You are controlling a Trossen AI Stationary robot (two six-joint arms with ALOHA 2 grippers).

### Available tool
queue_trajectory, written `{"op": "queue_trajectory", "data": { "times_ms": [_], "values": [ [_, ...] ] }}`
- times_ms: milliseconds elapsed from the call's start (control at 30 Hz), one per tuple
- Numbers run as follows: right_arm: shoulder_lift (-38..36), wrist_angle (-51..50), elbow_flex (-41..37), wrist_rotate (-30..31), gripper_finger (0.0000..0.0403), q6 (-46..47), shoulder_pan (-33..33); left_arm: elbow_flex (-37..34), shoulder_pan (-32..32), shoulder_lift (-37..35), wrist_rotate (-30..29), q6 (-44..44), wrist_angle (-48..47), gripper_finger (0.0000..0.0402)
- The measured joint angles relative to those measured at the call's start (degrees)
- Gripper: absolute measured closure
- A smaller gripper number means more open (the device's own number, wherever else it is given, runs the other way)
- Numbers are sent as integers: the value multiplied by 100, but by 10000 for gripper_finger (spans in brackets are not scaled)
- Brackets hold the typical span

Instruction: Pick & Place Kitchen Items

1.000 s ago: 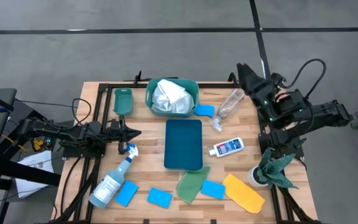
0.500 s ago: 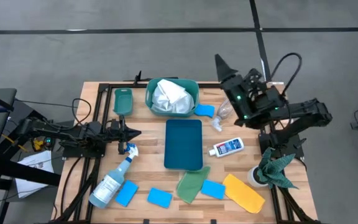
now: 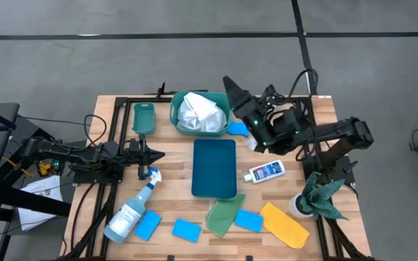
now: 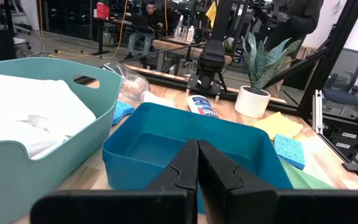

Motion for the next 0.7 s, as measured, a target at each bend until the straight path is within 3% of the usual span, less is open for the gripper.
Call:
{"op": "queue_trajectory", "data": {
  "times_ms": [233,367,500,700],
  "values": [
    [125,-169,4,-834,58,224,-103,0,0,0,2,0,0,402],
    [50,-155,-13,-2514,58,447,-397,0,2,0,2,1,-6,402],
    [-340,-637,0,-3657,59,334,-600,0,2,0,2,0,-8,402],
    [-1071,-2133,-2,-4550,59,-86,-710,0,2,-2,1,1,-2,402]
  ]
}}
